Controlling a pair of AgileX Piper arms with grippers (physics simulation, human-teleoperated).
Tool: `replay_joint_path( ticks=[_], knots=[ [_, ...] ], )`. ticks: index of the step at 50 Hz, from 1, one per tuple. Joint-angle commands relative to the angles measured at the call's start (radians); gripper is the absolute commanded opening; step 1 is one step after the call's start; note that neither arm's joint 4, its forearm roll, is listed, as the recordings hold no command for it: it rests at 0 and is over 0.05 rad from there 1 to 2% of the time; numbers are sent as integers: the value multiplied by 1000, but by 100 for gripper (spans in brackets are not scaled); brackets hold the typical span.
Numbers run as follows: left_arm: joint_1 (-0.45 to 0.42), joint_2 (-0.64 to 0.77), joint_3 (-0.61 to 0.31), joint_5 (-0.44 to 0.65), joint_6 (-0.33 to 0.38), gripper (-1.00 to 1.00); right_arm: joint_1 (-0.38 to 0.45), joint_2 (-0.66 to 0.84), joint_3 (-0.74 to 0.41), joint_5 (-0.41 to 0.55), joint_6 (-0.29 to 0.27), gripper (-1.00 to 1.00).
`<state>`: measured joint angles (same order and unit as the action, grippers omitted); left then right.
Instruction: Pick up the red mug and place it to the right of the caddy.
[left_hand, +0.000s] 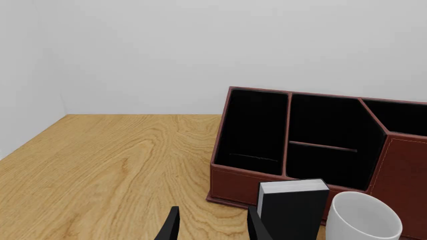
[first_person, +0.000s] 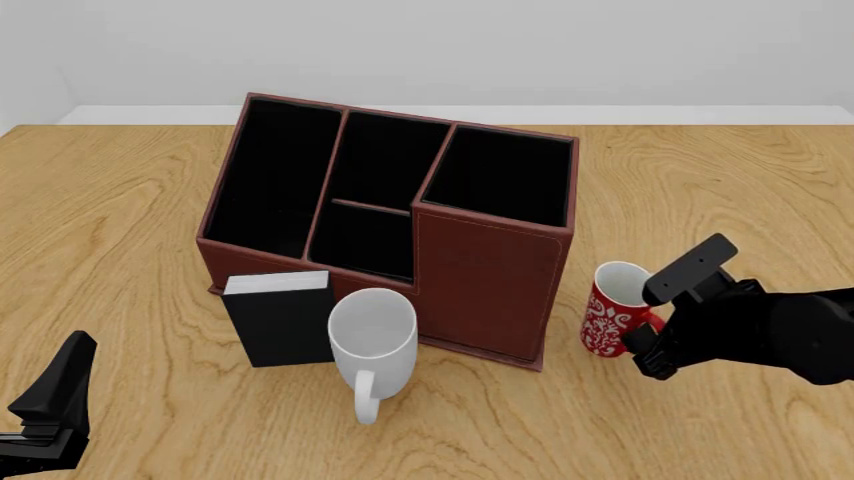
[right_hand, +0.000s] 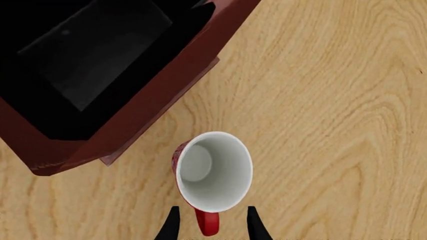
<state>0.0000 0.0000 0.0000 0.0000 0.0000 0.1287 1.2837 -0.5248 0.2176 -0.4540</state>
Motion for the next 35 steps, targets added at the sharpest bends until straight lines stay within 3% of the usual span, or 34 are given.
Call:
replay_joint_path(
  ticks=[1, 22, 35],
  knots=[
    [0, 0, 0, 0, 0, 100, -7, -6, -1, 12, 15, 100],
    [0, 0, 0, 0, 0, 100, -16, -74, 11, 56, 0, 100],
    [0, 0, 0, 0, 0, 100, -23, -267, 15, 202, -30, 100]
  ],
)
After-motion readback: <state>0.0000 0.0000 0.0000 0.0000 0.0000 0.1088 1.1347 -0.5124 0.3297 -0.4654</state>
